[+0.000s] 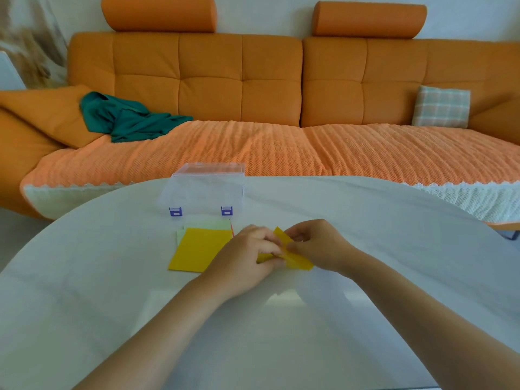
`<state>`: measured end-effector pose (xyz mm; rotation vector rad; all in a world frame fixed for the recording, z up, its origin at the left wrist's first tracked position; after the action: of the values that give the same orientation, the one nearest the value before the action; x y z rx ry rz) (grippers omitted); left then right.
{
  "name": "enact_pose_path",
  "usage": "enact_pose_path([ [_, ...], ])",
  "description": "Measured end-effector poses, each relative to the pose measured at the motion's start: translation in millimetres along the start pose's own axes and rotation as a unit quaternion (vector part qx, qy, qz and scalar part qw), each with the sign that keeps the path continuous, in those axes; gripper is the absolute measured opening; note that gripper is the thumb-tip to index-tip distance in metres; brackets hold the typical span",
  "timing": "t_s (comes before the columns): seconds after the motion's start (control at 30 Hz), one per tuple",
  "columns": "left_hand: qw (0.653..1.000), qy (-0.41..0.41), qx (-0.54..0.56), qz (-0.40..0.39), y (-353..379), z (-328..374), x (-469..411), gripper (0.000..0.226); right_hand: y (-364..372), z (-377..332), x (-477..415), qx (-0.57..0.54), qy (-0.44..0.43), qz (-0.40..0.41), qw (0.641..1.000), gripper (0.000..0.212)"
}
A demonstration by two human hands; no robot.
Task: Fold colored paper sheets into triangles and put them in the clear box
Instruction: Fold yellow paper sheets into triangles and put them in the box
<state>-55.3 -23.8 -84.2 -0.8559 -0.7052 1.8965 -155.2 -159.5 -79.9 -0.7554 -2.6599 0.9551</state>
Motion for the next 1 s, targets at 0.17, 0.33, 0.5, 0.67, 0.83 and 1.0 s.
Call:
enact_pose_path([
  [0.17,0.989,-0.117,0.071,0.051,-7,-10,-3,0.008,0,-7,6,-0.026,-0.038,0.032,0.998,0.006],
  [0.33,0.964,-0.174,0.194,0.054,-8,-13,-2,0.003,0,-10,9,-0.077,-0.037,0.028,0.996,0.012],
  [0.5,0.955,-0.185,0.209,0.099,-12,-13,-1,0.009,1,-15,10,-0.097,-0.014,0.013,0.995,0.043],
  [0.67,0.95,-0.193,0.203,0.137,-15,-11,2,0.03,0,-18,8,-0.082,-0.027,0.044,0.995,0.013],
  [0.83,0.963,-0.174,0.137,0.152,-18,-13,4,0.027,0,-17,9,-0.098,-0.033,0.055,0.993,0.013],
  [1.0,0.964,-0.165,0.128,0.167,-14,-13,5,0.028,9,-21,12,-0.033,-0.047,0.036,0.998,0.023],
])
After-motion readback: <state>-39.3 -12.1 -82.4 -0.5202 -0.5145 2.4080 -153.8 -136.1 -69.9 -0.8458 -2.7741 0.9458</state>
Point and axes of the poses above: each hand's wrist, its own x-axis away from the middle knuckle, its own y-axis out of the palm, z = x × y, the point moved 5 cm from there along -x, towards the middle knuckle, and after that the axes turned 5 degrees about -y, right-handed, at the moved point
